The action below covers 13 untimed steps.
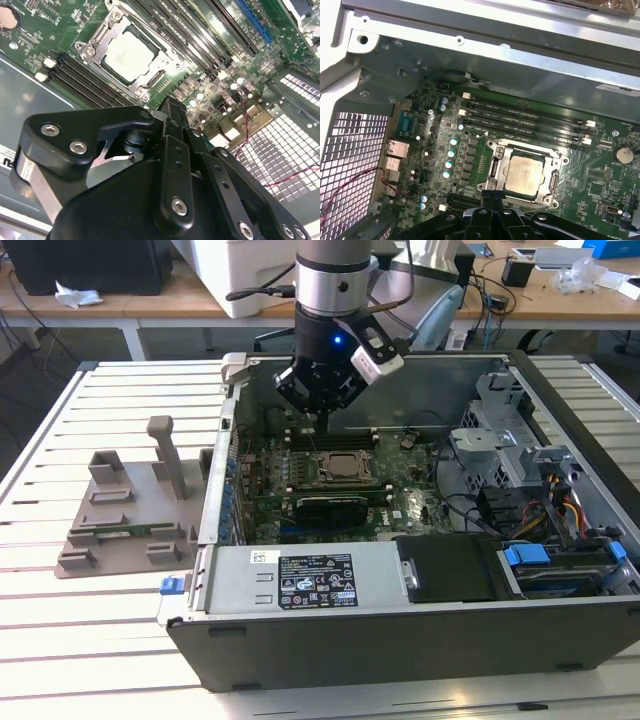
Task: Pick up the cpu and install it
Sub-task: 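Install the first cpu locking lever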
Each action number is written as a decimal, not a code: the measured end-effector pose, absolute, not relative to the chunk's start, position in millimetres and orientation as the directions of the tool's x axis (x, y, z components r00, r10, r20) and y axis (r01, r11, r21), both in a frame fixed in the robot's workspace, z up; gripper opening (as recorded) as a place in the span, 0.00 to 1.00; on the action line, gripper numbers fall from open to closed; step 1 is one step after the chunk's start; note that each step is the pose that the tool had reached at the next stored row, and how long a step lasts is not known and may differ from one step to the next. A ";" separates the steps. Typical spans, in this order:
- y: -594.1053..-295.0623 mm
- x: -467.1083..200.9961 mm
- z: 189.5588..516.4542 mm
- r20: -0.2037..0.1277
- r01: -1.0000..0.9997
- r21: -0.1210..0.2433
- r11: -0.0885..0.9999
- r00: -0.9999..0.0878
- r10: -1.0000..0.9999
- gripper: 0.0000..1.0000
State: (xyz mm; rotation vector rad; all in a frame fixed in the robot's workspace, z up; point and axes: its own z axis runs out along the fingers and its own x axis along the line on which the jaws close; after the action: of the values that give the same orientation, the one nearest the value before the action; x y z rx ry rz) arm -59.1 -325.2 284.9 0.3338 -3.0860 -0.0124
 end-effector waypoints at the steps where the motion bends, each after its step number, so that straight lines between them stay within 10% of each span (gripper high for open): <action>1: -325.2 -61.4 284.9 0.036 -0.214 0.012 0.977 -0.976 -0.214 0.11; 13: -325.2 -75.9 284.9 0.037 -0.214 0.012 0.977 -0.976 -0.214 0.11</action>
State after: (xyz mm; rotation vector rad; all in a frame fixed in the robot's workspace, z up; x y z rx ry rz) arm -75.9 -325.2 284.9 0.3336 -3.0860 -0.0124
